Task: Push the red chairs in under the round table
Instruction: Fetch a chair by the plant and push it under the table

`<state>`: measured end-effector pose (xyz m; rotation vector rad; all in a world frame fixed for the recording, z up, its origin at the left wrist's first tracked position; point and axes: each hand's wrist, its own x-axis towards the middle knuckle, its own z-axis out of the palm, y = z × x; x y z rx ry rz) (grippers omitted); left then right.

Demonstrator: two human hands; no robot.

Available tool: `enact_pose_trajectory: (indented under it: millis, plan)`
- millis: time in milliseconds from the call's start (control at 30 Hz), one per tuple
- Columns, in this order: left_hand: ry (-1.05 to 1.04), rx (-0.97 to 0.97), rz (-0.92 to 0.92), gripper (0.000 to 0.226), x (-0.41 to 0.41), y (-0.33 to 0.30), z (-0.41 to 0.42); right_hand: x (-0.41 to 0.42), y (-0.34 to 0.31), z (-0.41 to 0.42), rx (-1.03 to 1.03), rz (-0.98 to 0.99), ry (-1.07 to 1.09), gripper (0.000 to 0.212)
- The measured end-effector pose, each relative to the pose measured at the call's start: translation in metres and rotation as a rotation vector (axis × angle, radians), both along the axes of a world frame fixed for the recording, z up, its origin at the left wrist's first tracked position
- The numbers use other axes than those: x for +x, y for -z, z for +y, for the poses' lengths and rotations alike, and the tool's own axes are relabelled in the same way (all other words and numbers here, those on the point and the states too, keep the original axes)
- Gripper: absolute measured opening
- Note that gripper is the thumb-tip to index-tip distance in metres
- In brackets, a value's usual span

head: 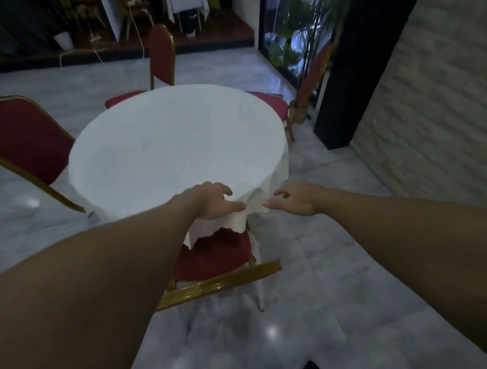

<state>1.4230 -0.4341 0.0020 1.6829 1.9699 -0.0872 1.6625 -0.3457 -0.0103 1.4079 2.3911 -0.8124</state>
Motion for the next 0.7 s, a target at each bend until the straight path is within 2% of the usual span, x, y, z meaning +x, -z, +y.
enact_pose_trajectory:
  millis: [100,200,300,433,700]
  plan:
    - [-0.015,0.049,0.023,0.087,0.033,-0.011,0.035,0.03,-0.014,0.035,0.02,0.011,0.059,0.12]
    - [-0.046,0.071,0.042,0.085,0.064,-0.017,0.067,0.06,-0.023,0.071,0.065,0.013,0.087,0.131]
    - [-0.071,0.082,0.023,0.089,0.097,-0.024,0.102,0.093,-0.032,0.111,0.097,0.019,0.06,0.118]
    - [-0.08,0.083,0.019,0.092,0.13,-0.027,0.14,0.124,-0.041,0.154,0.139,0.037,0.027,0.12]
    - [-0.068,0.107,0.032,0.096,0.167,-0.031,0.236,0.161,-0.056,0.236,0.175,0.047,-0.012,0.101]
